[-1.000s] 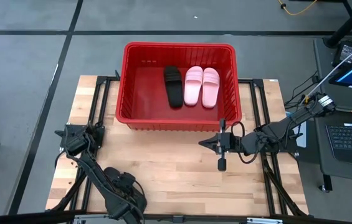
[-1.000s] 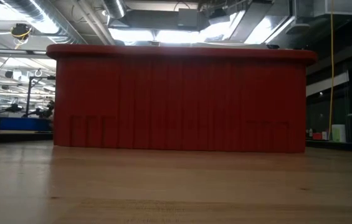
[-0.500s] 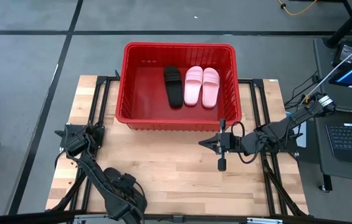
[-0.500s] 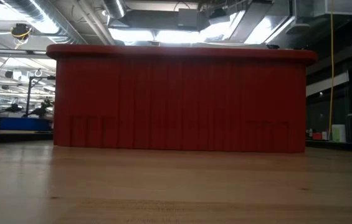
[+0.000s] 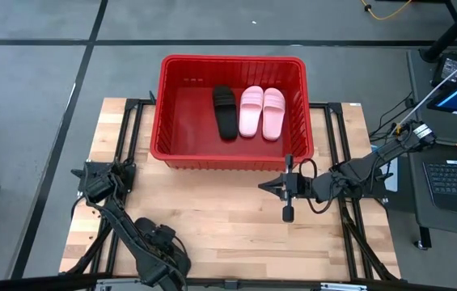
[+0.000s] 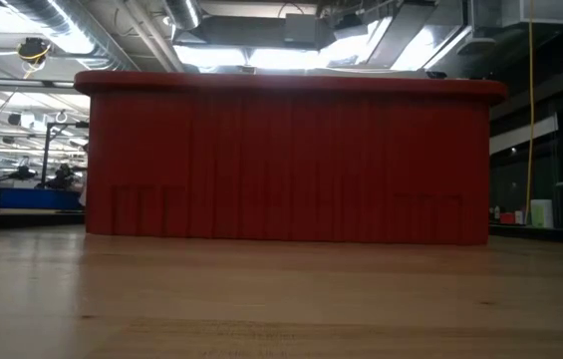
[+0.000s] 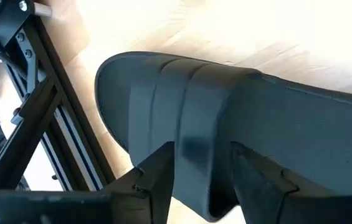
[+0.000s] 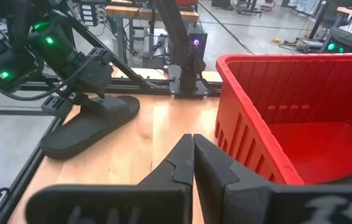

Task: Pick and place slides into bin
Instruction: Put the black slide into the red bin

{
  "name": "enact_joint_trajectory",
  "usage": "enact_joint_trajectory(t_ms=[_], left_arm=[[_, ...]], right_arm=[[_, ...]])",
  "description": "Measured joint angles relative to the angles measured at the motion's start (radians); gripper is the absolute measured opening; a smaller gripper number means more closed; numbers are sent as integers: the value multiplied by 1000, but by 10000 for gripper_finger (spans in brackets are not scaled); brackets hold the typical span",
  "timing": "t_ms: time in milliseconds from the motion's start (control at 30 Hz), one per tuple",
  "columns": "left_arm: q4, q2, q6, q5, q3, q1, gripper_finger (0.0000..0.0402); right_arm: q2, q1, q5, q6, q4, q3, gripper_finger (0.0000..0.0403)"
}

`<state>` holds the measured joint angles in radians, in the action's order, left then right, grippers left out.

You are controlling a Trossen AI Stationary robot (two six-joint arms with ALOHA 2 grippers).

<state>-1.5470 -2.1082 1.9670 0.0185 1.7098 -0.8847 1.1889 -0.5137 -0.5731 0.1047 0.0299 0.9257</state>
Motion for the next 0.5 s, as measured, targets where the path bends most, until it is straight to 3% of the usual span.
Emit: enact_joint_trajectory(t_ms=[500], left_arm=[[9, 0, 9, 29, -52, -4, 141]], right_arm=[[0, 0, 0, -1, 0, 0, 13]])
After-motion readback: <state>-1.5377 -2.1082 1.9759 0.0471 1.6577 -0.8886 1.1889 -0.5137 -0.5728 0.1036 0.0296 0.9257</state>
